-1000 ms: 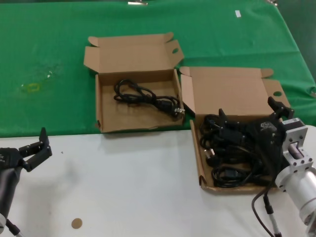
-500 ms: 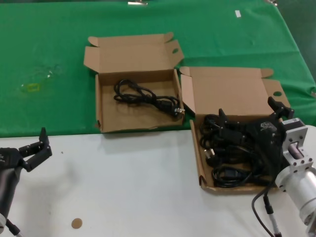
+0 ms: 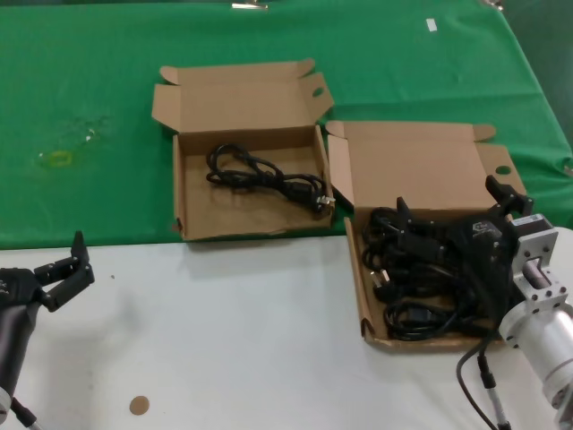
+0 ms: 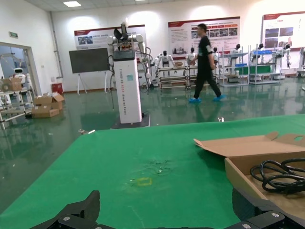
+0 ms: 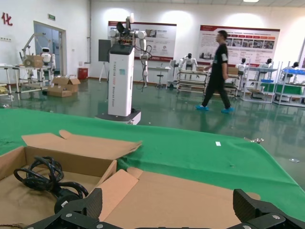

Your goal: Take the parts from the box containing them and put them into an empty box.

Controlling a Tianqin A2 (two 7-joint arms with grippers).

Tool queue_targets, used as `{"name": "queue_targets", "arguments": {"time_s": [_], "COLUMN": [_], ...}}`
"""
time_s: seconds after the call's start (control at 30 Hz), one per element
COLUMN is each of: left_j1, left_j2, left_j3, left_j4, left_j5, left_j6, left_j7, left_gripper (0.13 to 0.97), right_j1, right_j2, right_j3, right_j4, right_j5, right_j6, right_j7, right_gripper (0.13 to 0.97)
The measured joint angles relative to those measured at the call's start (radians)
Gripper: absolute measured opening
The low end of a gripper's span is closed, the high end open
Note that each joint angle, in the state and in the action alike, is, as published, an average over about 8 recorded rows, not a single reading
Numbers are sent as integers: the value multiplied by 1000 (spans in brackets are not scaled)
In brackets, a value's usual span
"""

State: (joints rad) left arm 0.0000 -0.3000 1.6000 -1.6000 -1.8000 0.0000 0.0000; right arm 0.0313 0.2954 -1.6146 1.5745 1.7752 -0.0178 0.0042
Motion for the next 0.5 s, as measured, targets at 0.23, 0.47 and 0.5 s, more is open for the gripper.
{"name": "queue_targets", "arguments": {"time_s": [0.23, 0.47, 0.5], "left_j1": [0, 0, 0], "left_j2": [0, 0, 0], "left_j3": [0, 0, 0], "left_j4": [0, 0, 0], "left_j5": [0, 0, 0], "left_j6": [0, 0, 0], "left_j7": [0, 0, 0], "left_gripper": [966, 966, 966], "right_j1": [0, 0, 0], "right_j2": [0, 0, 0], "right_j3": [0, 0, 0], "right_j4": [0, 0, 0], "right_j5": [0, 0, 0], "right_j6": [0, 0, 0], "right_j7": [0, 0, 0], "right_gripper": [966, 966, 966]}}
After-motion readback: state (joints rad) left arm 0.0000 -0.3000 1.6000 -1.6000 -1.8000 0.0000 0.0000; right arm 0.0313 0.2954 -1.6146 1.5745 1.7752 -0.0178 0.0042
